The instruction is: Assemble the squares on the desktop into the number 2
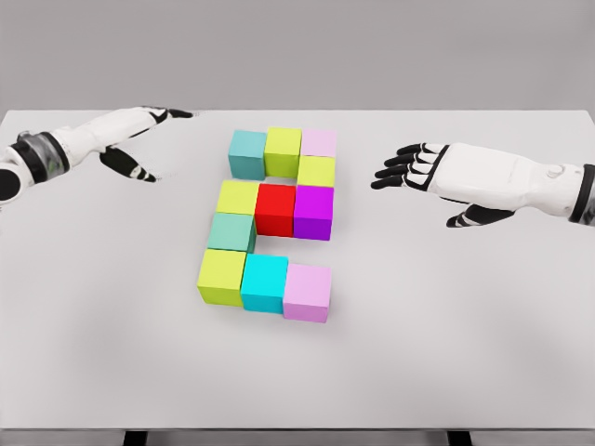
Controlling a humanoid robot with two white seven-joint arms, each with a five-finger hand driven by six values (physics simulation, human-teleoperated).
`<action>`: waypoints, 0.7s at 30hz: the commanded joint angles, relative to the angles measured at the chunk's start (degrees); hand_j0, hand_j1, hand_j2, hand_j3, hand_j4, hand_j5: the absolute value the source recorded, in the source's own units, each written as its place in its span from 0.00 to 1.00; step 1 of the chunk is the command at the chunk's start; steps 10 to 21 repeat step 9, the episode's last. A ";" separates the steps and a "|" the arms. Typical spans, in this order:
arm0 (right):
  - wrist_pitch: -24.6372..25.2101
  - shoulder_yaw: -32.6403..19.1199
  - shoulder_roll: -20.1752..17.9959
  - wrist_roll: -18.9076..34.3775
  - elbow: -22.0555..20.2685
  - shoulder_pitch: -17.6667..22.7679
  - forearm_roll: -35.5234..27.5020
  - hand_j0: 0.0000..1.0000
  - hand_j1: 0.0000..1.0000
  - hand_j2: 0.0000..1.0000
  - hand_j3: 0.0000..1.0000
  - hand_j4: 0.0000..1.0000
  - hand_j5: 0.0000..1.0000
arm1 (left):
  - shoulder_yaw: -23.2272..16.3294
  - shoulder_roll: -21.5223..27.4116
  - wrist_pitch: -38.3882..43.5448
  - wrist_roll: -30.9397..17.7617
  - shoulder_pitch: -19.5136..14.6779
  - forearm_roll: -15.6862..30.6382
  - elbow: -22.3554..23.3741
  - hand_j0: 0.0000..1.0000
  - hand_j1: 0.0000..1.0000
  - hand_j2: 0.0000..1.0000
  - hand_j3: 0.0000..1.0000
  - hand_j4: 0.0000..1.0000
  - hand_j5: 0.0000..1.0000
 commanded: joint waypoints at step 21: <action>0.17 -0.06 -0.05 -0.03 -0.01 0.00 -0.35 1.00 1.00 1.00 1.00 1.00 1.00 | 0.13 3.67 -3.39 0.08 0.26 1.90 0.53 1.00 1.00 1.00 1.00 1.00 1.00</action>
